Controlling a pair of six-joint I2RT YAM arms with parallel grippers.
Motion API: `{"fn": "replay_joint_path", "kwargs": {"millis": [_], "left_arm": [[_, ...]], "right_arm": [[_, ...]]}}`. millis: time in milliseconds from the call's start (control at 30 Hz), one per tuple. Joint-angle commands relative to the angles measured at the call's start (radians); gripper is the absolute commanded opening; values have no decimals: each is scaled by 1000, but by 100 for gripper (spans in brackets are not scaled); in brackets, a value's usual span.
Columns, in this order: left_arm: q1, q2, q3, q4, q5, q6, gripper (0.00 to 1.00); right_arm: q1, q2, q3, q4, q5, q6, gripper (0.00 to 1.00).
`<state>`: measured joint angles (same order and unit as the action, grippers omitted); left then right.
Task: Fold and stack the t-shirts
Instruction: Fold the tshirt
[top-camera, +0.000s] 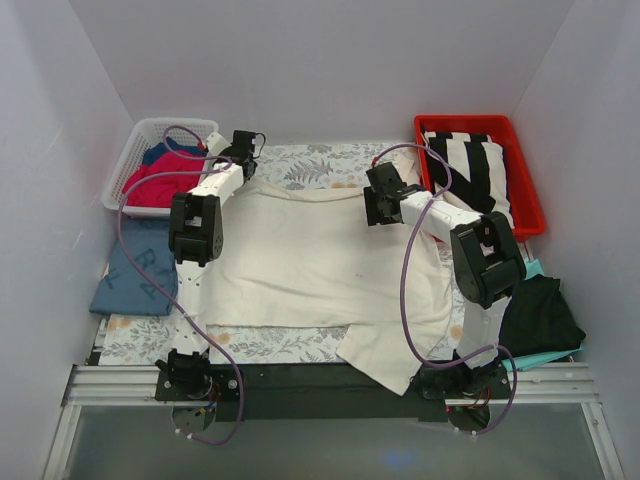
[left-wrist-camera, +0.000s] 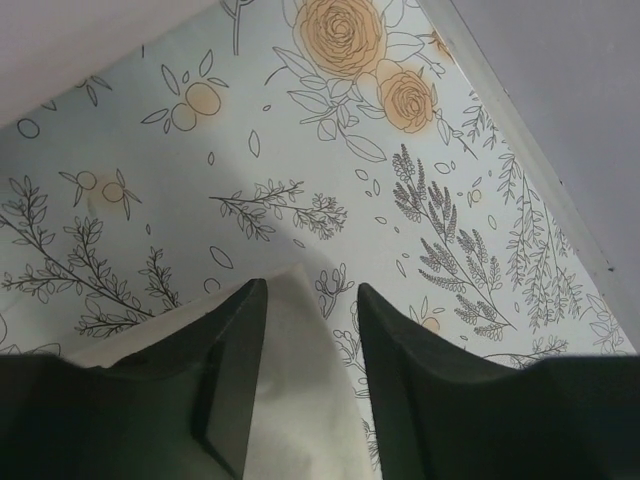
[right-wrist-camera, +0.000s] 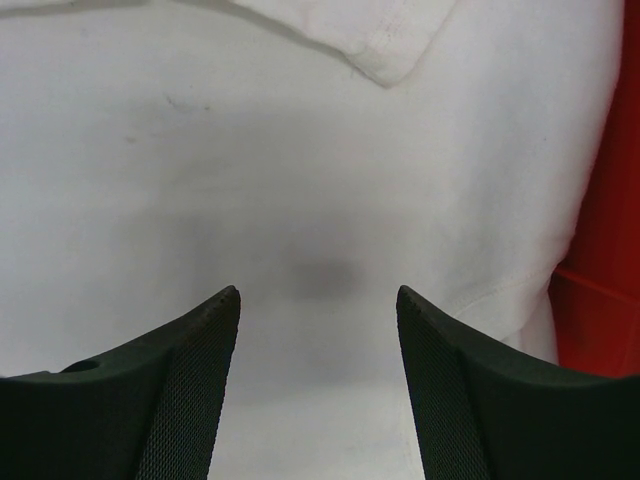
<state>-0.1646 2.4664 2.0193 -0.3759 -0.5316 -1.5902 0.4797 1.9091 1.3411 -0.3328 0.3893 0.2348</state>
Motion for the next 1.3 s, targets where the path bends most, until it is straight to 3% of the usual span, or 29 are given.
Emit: {"fn": "replay_joint_path", "kwargs": {"millis": [0, 100, 167, 433, 533, 633, 967, 1033, 1267], "left_arm": [[8, -29, -10, -75, -18, -16, 35], [8, -41, -30, -84, -18, -25, 24], [8, -49, -44, -86, -24, -28, 23], [8, 23, 73, -178, 4, 38, 34], [8, 78, 154, -256, 13, 55, 34], [10, 77, 134, -270, 19, 56, 33], [10, 17, 10, -255, 15, 59, 11], [10, 9, -4, -255, 12, 55, 0], [8, -82, -73, -187, 7, 55, 0]], "right_arm": [[-3, 8, 7, 26, 0, 15, 69], [-3, 8, 4, 26, -3, 17, 69], [-3, 7, 3, 26, -1, 17, 69], [-3, 2, 1, 26, -4, 24, 68], [-3, 1, 3, 26, -4, 24, 68], [-3, -5, 0, 25, -1, 28, 68], [-3, -18, -11, 25, -18, 47, 67], [-3, -19, -14, 26, -20, 49, 67], [-3, -44, -2, 25, -1, 46, 67]]}}
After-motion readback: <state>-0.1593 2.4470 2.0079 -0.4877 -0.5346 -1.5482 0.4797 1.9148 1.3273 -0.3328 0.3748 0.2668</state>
